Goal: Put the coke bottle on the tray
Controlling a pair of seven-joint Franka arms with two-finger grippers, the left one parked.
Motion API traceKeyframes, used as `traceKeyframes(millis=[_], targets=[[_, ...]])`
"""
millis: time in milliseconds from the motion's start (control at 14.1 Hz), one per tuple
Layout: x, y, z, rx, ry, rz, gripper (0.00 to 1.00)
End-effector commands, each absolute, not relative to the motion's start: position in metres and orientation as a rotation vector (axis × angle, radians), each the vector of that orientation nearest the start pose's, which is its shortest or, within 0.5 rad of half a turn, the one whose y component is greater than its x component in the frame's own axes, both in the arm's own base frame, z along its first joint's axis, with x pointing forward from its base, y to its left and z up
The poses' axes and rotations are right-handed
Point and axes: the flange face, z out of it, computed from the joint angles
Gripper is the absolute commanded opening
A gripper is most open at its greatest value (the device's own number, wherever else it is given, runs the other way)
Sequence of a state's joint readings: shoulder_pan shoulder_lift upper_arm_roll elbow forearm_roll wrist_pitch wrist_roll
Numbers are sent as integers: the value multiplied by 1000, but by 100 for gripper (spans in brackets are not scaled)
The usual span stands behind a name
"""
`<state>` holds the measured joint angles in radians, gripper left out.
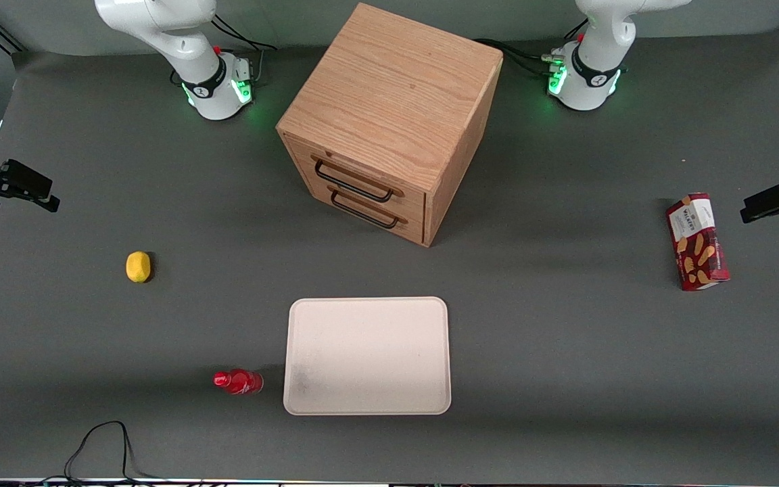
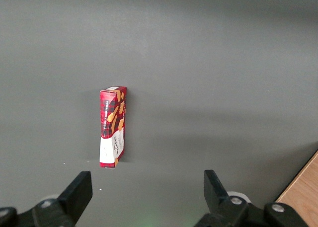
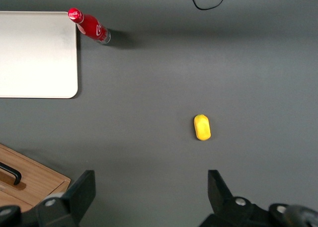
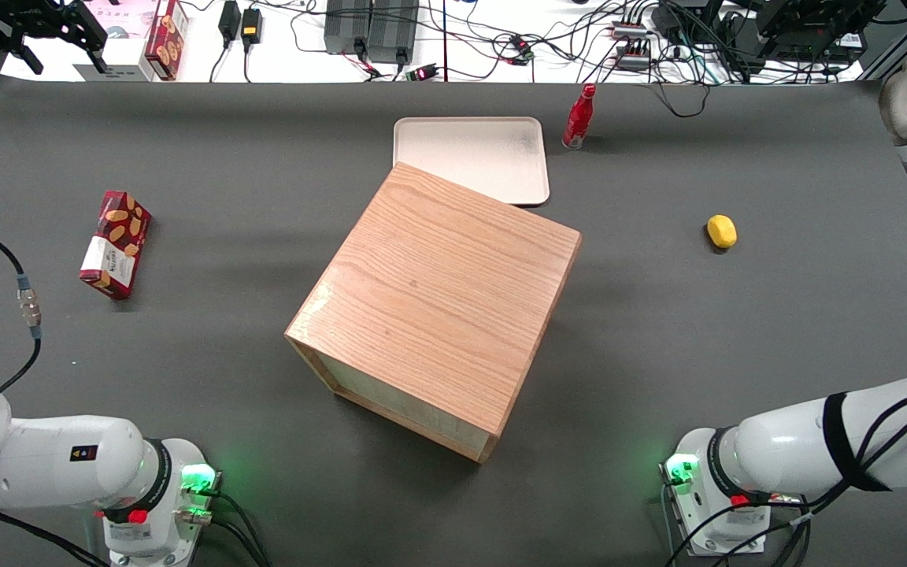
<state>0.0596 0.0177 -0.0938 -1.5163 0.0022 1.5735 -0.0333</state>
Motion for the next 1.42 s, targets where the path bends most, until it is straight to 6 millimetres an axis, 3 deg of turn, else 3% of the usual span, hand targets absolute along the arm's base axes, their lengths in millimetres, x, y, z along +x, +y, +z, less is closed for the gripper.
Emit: traceKeyframes(millis=[0,851,1135,1348], targets=[[559,-17,645,-3129,-20,-56,100],[561,-13,641,-3130,-32,-46,100],[572,3,631,-3129,-73,-27,100],[597,36,630,-3133,-60,-56,100]])
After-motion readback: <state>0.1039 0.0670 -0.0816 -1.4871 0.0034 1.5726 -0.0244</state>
